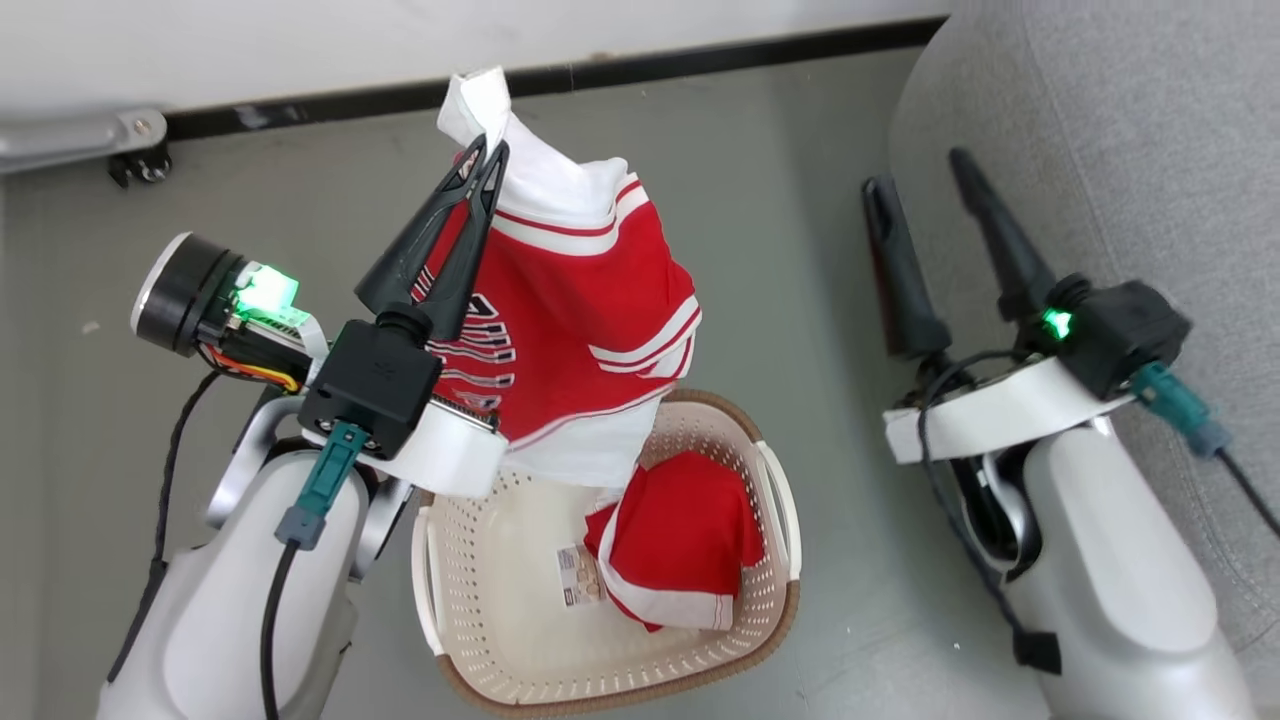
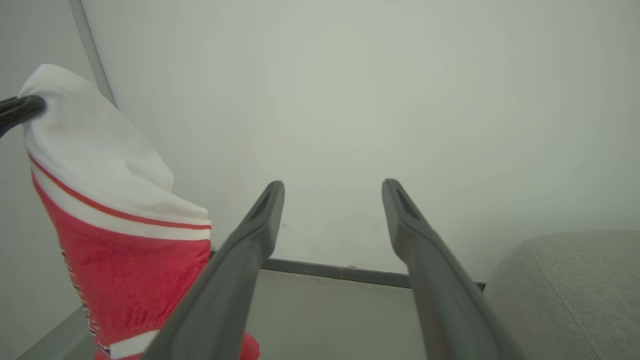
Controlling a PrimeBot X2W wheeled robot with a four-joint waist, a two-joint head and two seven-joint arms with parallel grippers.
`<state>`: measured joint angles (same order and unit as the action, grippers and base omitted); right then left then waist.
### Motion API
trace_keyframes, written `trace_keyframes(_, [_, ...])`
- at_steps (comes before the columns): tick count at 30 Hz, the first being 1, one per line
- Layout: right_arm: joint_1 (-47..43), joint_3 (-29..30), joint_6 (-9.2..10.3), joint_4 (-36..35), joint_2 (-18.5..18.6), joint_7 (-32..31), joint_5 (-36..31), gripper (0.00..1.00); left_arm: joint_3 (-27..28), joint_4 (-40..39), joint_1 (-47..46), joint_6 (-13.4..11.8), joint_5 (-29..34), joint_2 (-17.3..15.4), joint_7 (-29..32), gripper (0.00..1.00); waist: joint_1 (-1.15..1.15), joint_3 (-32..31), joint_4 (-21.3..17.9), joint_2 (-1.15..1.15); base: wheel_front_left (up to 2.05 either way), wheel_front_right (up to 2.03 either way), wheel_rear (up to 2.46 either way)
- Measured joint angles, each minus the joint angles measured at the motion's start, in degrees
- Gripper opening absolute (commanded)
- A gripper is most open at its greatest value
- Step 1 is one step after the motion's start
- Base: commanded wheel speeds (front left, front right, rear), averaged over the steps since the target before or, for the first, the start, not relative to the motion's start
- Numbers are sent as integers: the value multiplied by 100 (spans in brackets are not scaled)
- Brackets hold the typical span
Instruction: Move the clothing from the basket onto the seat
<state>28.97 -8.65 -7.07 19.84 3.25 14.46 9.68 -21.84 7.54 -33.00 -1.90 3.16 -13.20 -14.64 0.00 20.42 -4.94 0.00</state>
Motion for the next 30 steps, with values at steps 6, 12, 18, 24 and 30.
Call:
trace_keyframes(6, [-298,-455,0,99,14,0,63,100,40,-86,-115,125,-12,-142,0,0,0,-363,62,0,0,0,0])
trace_keyframes(12, [-561,-987,0,115,78,-40,205,100,46,-93,-261,250,-101,-238,-1,0,0,-713,101,0,0,0,0])
trace_keyframes(18, [-769,-1521,0,135,324,-241,250,100,25,-73,-372,401,-113,-276,-1,0,0,-1030,108,0,0,0,0])
trace_keyframes(24, [-912,-2123,-1,147,566,-497,298,100,3,-44,-383,453,-153,-275,-1,0,0,-1301,95,0,0,0,0])
trace_keyframes(30, [-1050,-2544,-1,245,793,-739,515,100,-125,-30,-612,550,-153,-257,-1,0,0,-1563,72,0,0,0,0])
